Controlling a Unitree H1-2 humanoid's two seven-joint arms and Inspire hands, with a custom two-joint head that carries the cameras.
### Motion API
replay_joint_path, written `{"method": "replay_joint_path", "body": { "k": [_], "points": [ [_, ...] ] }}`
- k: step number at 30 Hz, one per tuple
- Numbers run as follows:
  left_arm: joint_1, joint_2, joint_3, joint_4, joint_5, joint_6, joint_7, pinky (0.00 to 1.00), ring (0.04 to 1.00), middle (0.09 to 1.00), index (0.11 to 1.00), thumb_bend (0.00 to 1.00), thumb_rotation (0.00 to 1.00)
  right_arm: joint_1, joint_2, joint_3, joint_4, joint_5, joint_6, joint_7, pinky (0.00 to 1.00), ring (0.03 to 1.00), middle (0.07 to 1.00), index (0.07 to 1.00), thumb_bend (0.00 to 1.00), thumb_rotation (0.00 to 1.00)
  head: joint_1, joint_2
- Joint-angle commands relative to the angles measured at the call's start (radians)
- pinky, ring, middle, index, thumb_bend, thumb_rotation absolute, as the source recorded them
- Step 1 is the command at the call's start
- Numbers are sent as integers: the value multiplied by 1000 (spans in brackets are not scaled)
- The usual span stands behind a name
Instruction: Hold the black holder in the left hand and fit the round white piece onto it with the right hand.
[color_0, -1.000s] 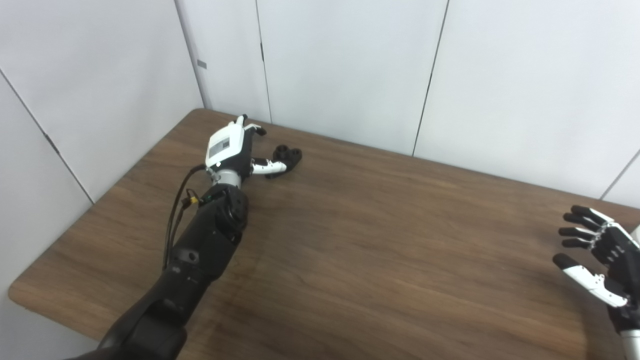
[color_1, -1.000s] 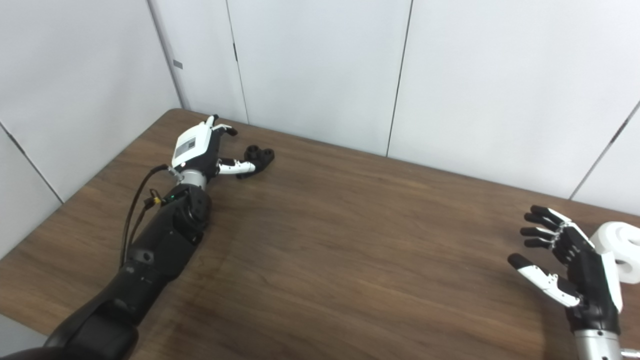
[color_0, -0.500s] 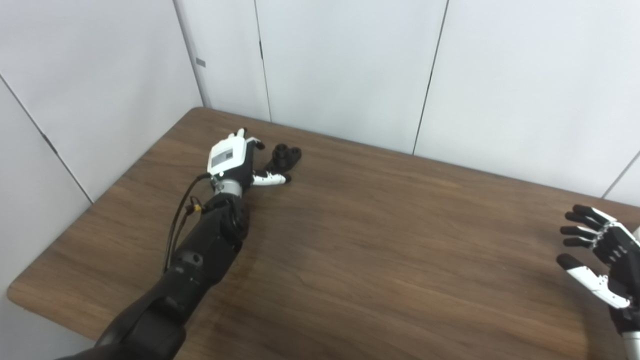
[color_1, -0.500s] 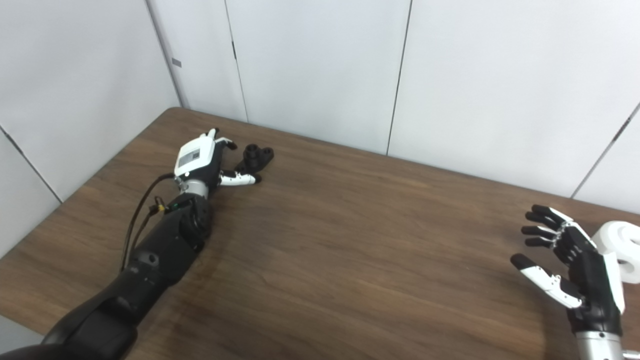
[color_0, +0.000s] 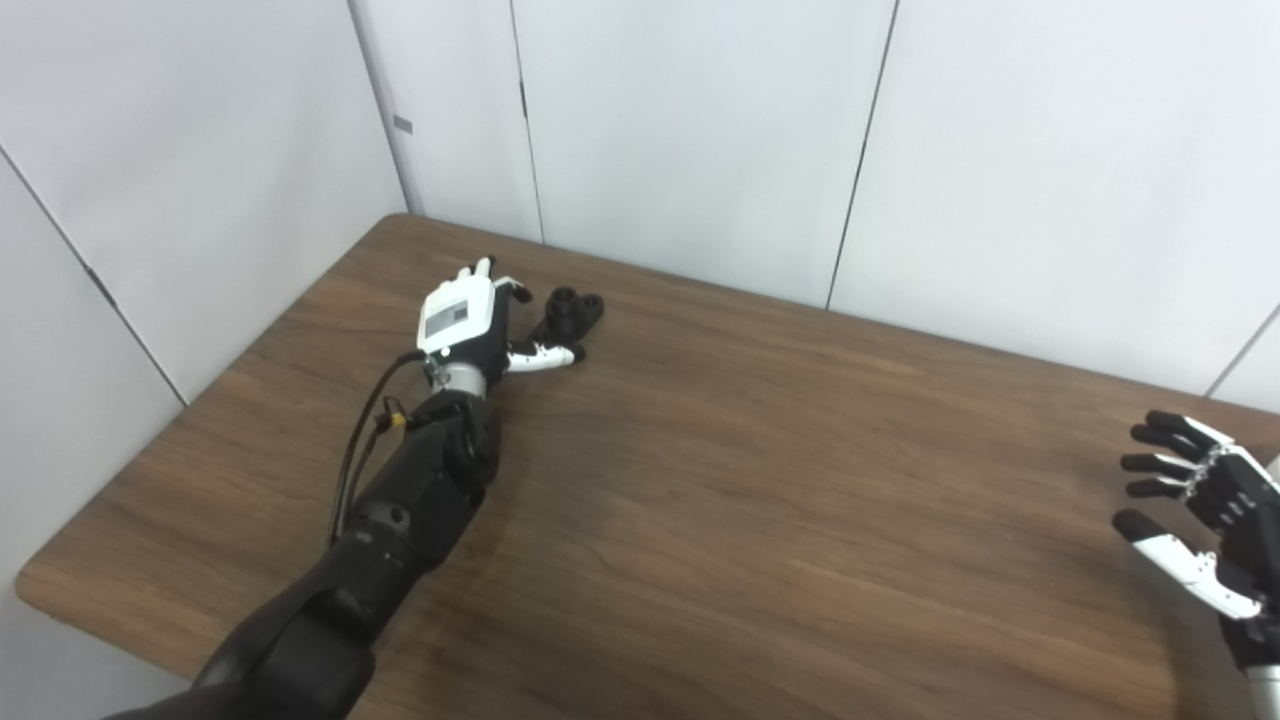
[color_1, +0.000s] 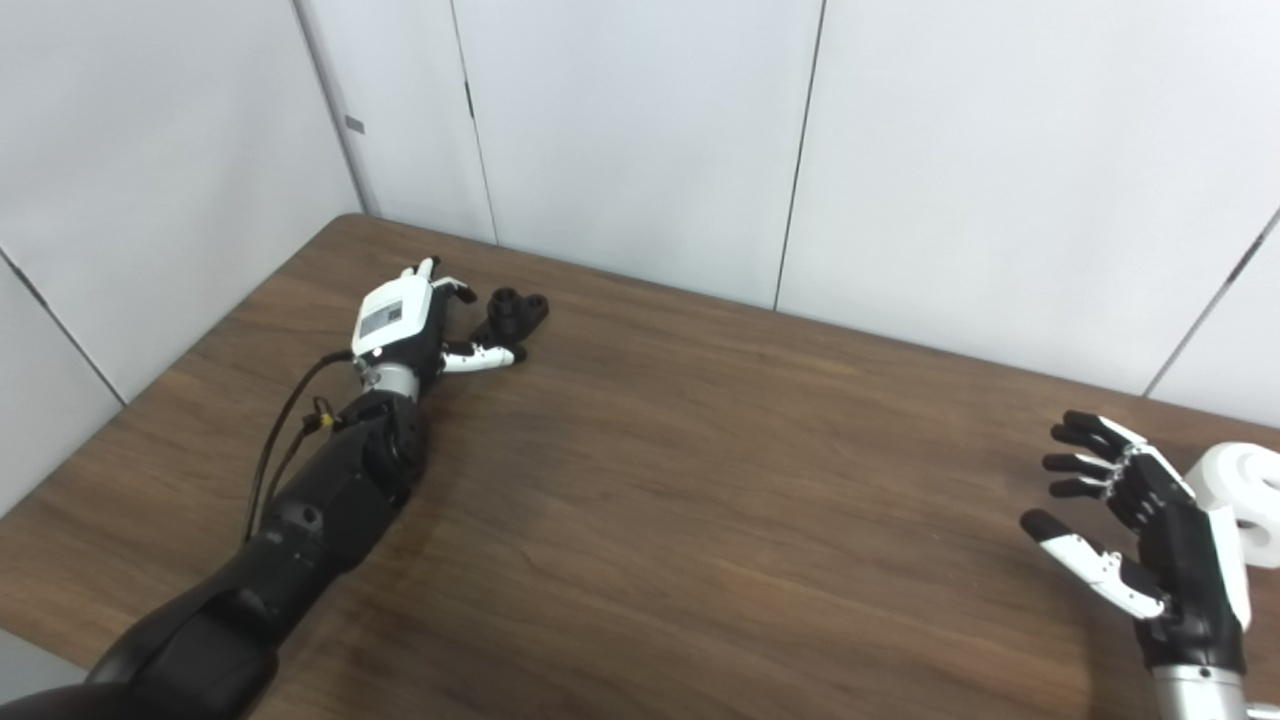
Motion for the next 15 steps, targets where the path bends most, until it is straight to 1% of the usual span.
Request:
{"method": "replay_joint_path", "body": {
  "k": [1, 5, 7, 8, 12, 15],
  "points": [
    [-58, 15, 1, 19, -2, -13, 27, 1000, 1000, 1000, 743, 867, 344, 149, 26, 17, 69, -7, -15, -12, 568, 654, 736, 743, 731, 460, 1, 0],
    [-69, -2, 18, 47, -45, -34, 36, 1000, 1000, 1000, 739, 861, 334, 154, 26, 17, 59, -13, -15, -17, 567, 649, 735, 739, 730, 476, 1, 6],
    [-72, -5, 19, 53, -55, -38, 39, 1000, 1000, 1000, 738, 851, 328, 156, 27, 16, 54, -11, -15, -16, 564, 647, 736, 731, 674, 424, -2, 9],
    [-72, -6, 17, 55, -57, -37, 39, 1000, 1000, 1000, 739, 849, 331, 156, 28, 15, 54, -9, -15, -15, 562, 646, 736, 729, 663, 412, -2, 9],
    [-68, -7, 5, 62, -60, -56, 51, 1000, 1000, 1000, 711, 844, 341, 158, 28, 12, 52, 0, -14, -11, 558, 637, 735, 723, 643, 380, -2, 12],
    [-62, -11, 5, 59, -75, -60, 48, 1000, 1000, 997, 709, 841, 337, 160, 27, 12, 49, -7, -15, -14, 556, 635, 732, 717, 631, 366, -1, 15]
  ]
}}
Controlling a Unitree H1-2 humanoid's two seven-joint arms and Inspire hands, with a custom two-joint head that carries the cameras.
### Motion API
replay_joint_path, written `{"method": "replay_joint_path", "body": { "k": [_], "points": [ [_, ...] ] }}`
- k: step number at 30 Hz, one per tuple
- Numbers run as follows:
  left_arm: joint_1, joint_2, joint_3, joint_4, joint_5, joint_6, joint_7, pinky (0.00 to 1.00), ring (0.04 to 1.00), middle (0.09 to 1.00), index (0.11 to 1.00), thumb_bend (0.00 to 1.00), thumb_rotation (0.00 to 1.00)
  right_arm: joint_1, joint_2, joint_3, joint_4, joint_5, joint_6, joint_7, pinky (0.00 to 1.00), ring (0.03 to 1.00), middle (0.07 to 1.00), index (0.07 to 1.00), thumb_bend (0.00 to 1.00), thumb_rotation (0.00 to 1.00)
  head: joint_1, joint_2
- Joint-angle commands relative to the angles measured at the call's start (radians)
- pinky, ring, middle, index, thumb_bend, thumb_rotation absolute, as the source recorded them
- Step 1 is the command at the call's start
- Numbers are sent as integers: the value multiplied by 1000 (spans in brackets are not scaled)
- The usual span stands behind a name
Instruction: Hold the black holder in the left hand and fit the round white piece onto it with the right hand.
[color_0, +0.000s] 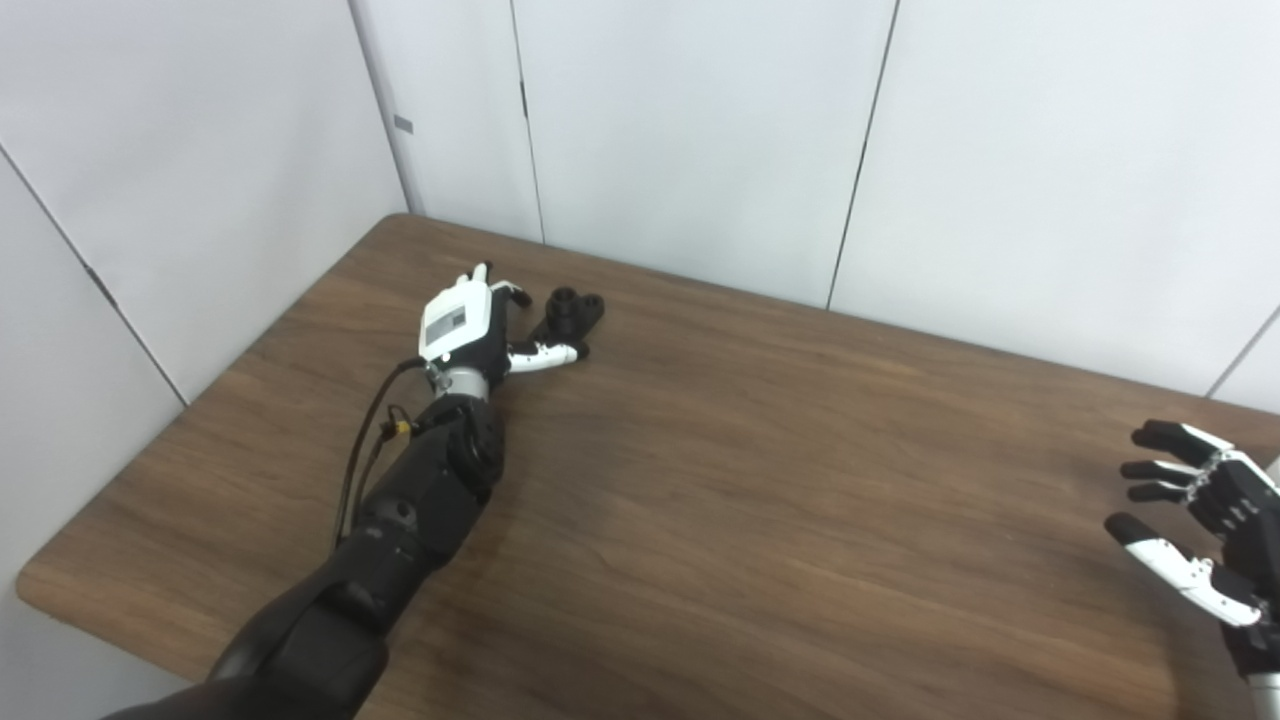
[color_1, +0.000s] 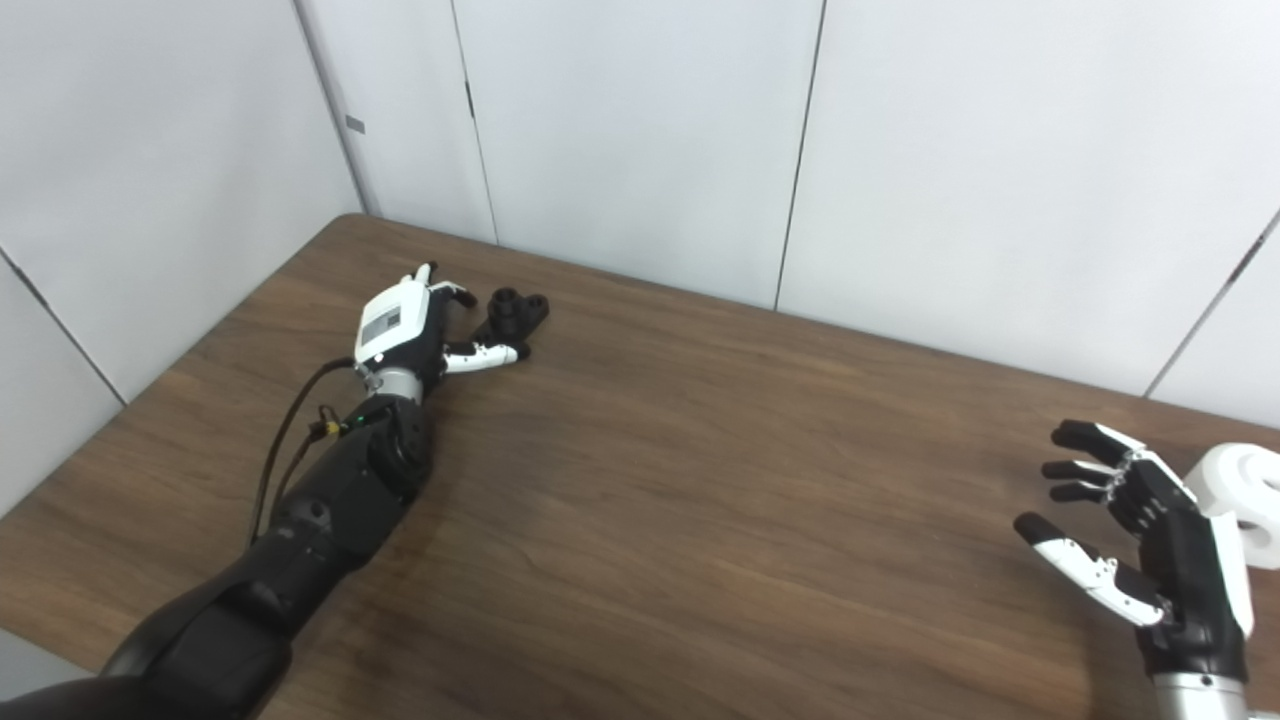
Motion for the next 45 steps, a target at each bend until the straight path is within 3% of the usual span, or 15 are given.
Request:
{"method": "replay_joint_path", "body": {
  "k": [1, 13, 25, 45],
  "points": [
    [-37, 4, -4, 6, -8, -26, 10, 1000, 1000, 995, 707, 842, 336, 147, 26, 13, 66, -10, -16, -14, 557, 636, 732, 715, 630, 366, 0, 1],
    [-31, -28, -5, 28, -53, -37, 19, 959, 1000, 973, 691, 850, 311, 161, 27, 10, 37, -1, -11, -6, 548, 629, 727, 710, 627, 357, -4, 14],
    [-33, -22, -36, 71, -44, -49, 34, 949, 1000, 979, 701, 853, 313, 168, 30, 9, 15, 10, -5, -2, 541, 623, 725, 709, 634, 355, -12, 23],
    [-44, -35, -37, 114, -81, -99, 54, 930, 1000, 957, 695, 845, 269, 188, 30, 9, -27, 13, 13, 4, 545, 632, 727, 710, 652, 383, -23, 40]
  ]
}}
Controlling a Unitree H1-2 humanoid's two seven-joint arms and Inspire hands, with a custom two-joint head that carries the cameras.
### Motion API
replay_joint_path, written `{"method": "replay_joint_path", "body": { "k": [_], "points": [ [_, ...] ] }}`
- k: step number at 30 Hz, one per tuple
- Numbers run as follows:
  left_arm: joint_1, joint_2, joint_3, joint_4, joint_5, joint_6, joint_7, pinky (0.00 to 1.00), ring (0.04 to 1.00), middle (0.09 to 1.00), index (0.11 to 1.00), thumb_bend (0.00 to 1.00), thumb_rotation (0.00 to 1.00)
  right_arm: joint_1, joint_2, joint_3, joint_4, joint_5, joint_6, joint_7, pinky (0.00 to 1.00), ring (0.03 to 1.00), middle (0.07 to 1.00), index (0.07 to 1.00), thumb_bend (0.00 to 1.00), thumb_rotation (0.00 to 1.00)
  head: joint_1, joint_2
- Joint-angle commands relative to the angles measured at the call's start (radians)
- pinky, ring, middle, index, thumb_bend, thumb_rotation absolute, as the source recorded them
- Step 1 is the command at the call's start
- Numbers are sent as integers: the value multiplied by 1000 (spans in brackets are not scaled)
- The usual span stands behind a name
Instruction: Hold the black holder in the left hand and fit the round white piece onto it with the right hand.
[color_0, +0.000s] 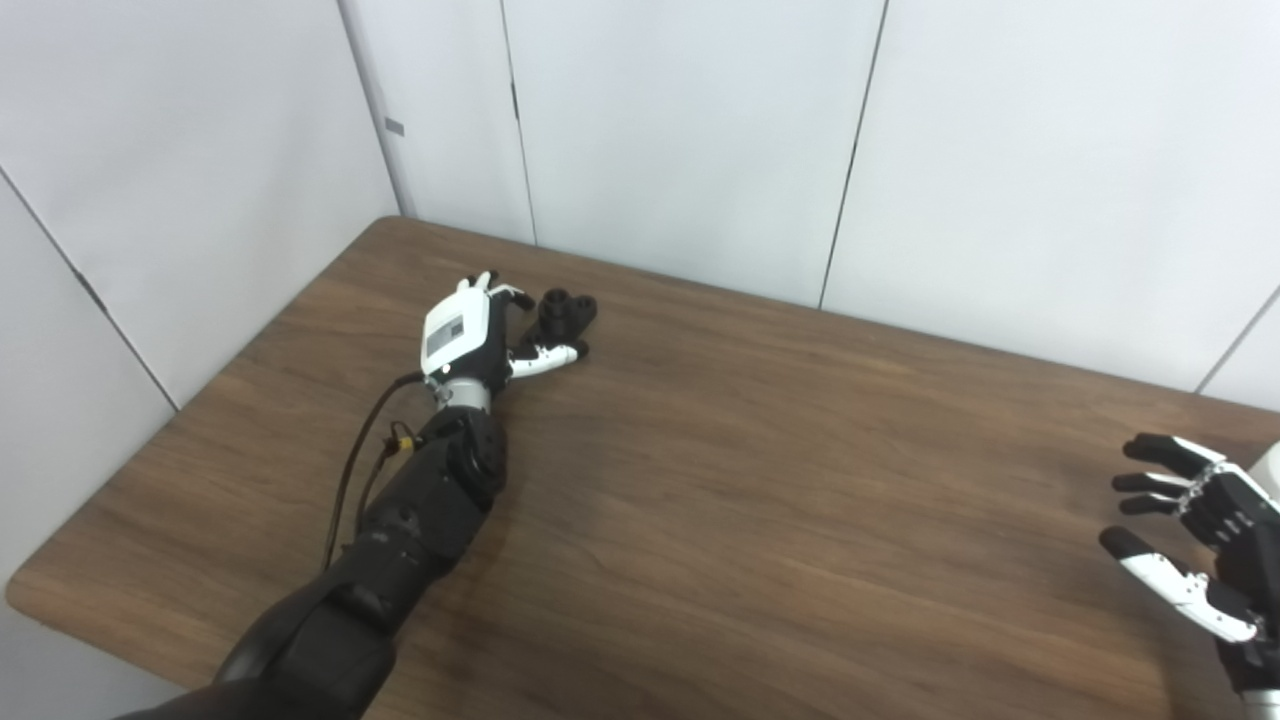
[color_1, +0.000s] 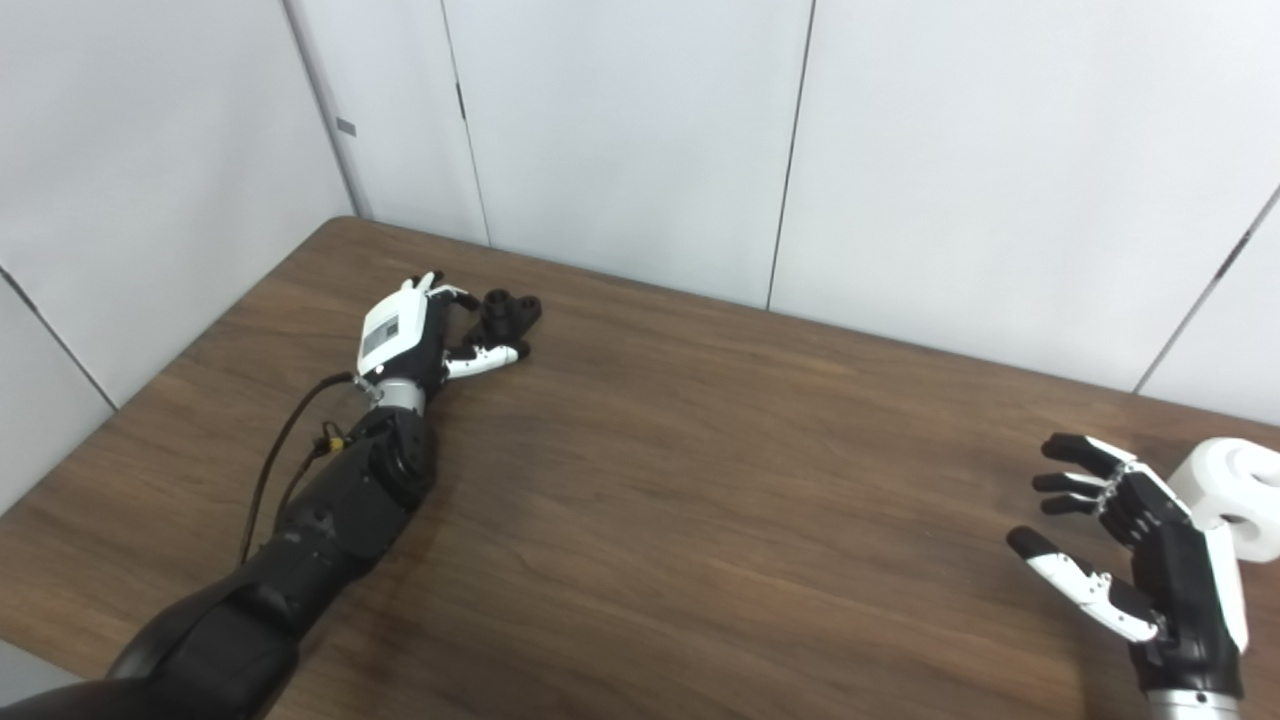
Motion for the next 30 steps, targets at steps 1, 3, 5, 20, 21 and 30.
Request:
{"method": "replay_joint_path", "body": {
  "k": [1, 3, 5, 20, 21, 30],
  "points": [
    [-21, -15, -13, 20, -7, -5, -27, 936, 1000, 956, 694, 847, 262, 132, 29, 14, 51, 1, -6, -3, 543, 631, 727, 709, 649, 379, 0, 3],
    [-22, -20, -11, 21, -15, -6, -31, 958, 1000, 960, 697, 853, 270, 134, 28, 13, 45, -9, -1, -8, 542, 631, 728, 710, 647, 385, -1, 5],
    [-24, -26, -6, 32, -29, -23, -31, 959, 1000, 961, 692, 863, 234, 136, 29, 13, 42, -7, 0, -8, 546, 632, 727, 707, 652, 386, -1, 7],
    [-20, -37, -26, 105, -30, -134, 44, 964, 963, 873, 484, 524, 52, 145, 31, 15, 16, -9, 12, -6, 536, 620, 719, 703, 630, 359, -1, 13],
    [-19, -37, -26, 108, -32, -140, 48, 962, 962, 873, 484, 524, 52, 147, 32, 15, 13, -9, 17, -6, 537, 621, 718, 703, 629, 357, -1, 13],
    [-12, -34, -35, 108, -29, -150, 49, 956, 950, 868, 484, 524, 53, 146, 30, 16, 10, -10, 19, -4, 541, 624, 721, 706, 635, 366, -2, 14]
  ]
}}
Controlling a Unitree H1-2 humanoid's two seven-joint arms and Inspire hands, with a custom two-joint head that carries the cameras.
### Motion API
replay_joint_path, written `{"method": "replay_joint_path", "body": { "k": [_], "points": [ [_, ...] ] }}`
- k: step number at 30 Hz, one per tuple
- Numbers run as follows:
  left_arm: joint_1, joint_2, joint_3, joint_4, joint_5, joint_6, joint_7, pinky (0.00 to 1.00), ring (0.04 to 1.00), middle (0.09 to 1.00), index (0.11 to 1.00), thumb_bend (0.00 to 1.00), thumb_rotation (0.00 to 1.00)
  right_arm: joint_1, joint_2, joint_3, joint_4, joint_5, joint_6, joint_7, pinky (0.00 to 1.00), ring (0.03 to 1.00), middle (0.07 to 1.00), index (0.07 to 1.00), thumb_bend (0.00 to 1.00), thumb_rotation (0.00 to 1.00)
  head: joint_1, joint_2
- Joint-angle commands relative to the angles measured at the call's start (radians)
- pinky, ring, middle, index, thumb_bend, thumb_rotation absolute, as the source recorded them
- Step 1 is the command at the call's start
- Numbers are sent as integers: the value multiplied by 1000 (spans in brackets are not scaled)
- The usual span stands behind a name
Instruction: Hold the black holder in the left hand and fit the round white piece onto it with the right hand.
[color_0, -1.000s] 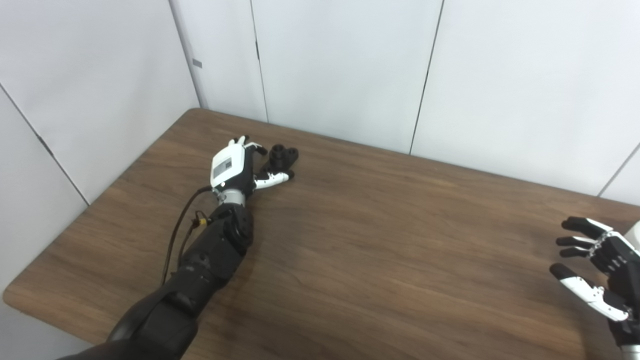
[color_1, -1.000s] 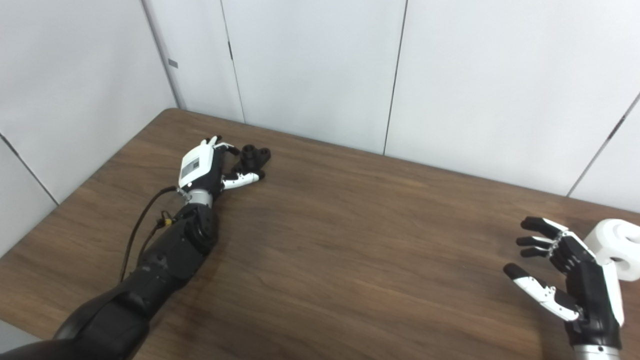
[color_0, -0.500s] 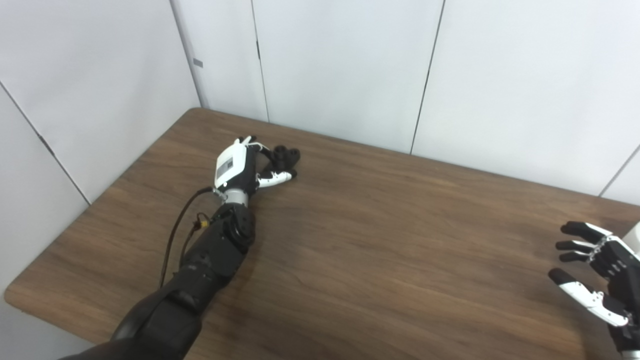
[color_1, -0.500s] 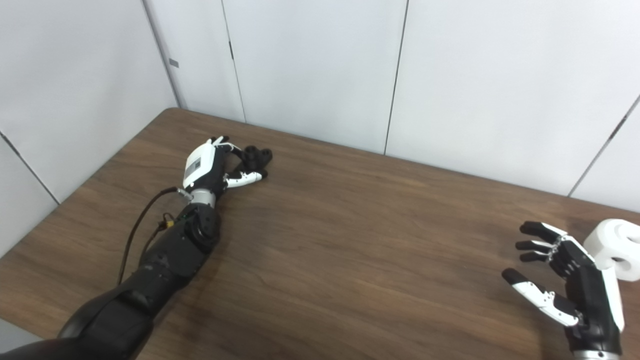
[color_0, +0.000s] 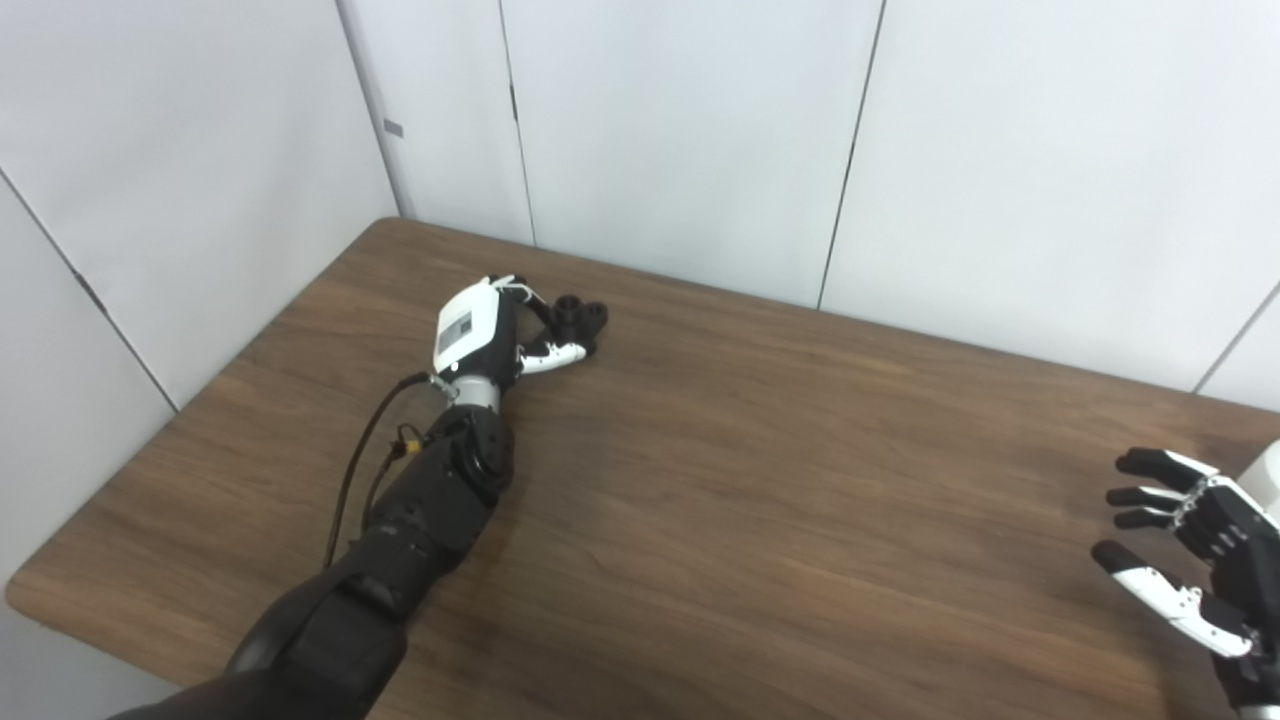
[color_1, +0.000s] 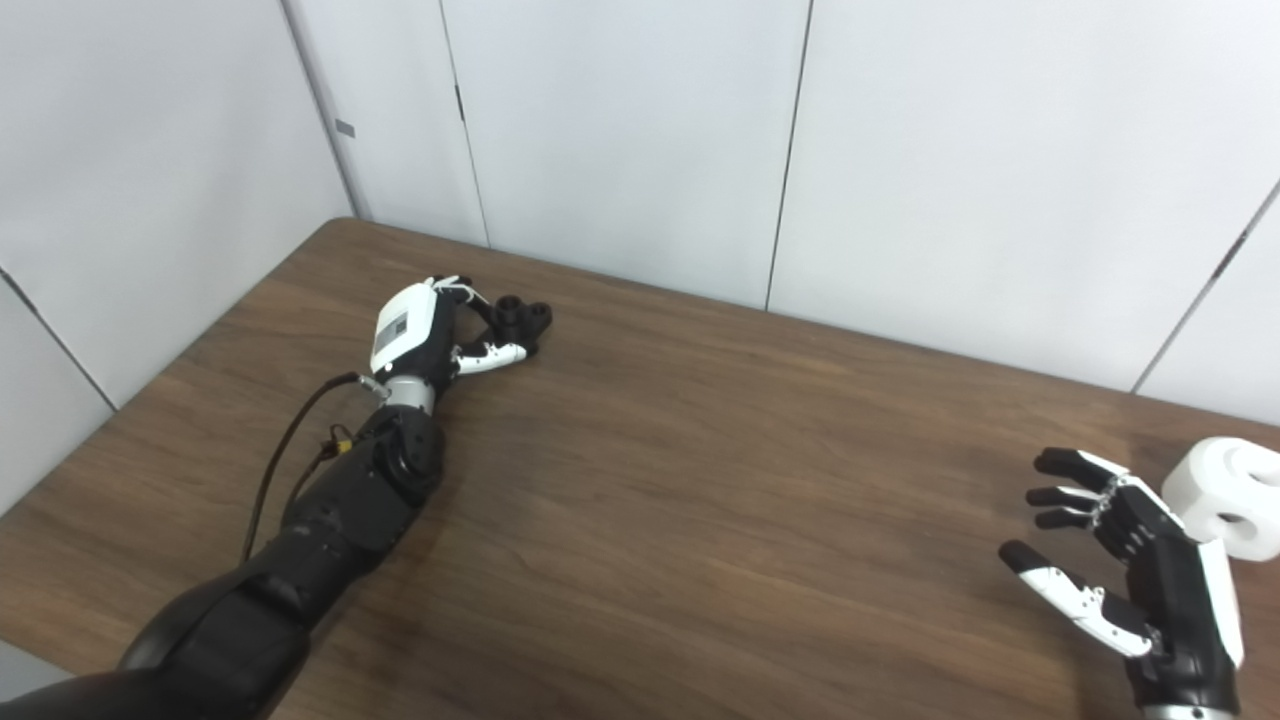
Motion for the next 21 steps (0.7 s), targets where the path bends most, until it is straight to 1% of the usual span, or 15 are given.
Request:
{"method": "replay_joint_path", "body": {
  "k": [1, 5, 8, 9, 12, 15, 17, 19, 21],
  "points": [
    [20, -16, -26, 28, 19, -17, -1, 938, 951, 870, 484, 524, 53, 106, 28, 16, 60, -5, -14, -5, 541, 624, 721, 706, 634, 367, 1, 1],
    [29, -4, -44, 10, 6, -42, -64, 930, 962, 884, 485, 524, 52, 105, 30, 20, 58, -20, -8, -10, 541, 621, 719, 706, 632, 385, -13, -4],
    [45, 10, -70, -29, 3, -65, -126, 884, 955, 889, 485, 524, 54, 103, 34, 24, 57, -26, -2, -11, 547, 632, 727, 709, 607, 350, -29, -5],
    [54, 12, -73, -45, -14, -86, -155, 878, 959, 892, 485, 524, 54, 102, 34, 26, 58, -30, -2, -11, 552, 638, 731, 711, 601, 345, -34, -6],
    [84, 17, -90, -97, -38, -151, -211, 909, 979, 898, 485, 524, 52, 97, 38, 31, 66, -39, -15, -14, 554, 639, 736, 717, 596, 349, -42, -6],
    [110, 18, -110, -149, -51, -192, -272, 924, 995, 914, 484, 523, 51, 91, 45, 32, 73, -33, -28, -14, 543, 632, 737, 716, 599, 336, -58, -5],
    [120, 20, -118, -170, -55, -212, -300, 916, 999, 918, 484, 523, 51, 88, 46, 33, 77, -37, -37, -16, 540, 630, 738, 715, 603, 342, -68, -3],
    [136, 19, -128, -209, -64, -232, -338, 915, 1000, 926, 484, 524, 52, 86, 46, 34, 79, -45, -45, -19, 541, 627, 736, 717, 585, 332, -77, 0],
    [156, 18, -154, -268, -59, -248, -386, 931, 1000, 927, 483, 524, 54, 87, 48, 36, 69, -55, -38, -26, 544, 627, 735, 718, 574, 333, -90, 3]
  ]
}}
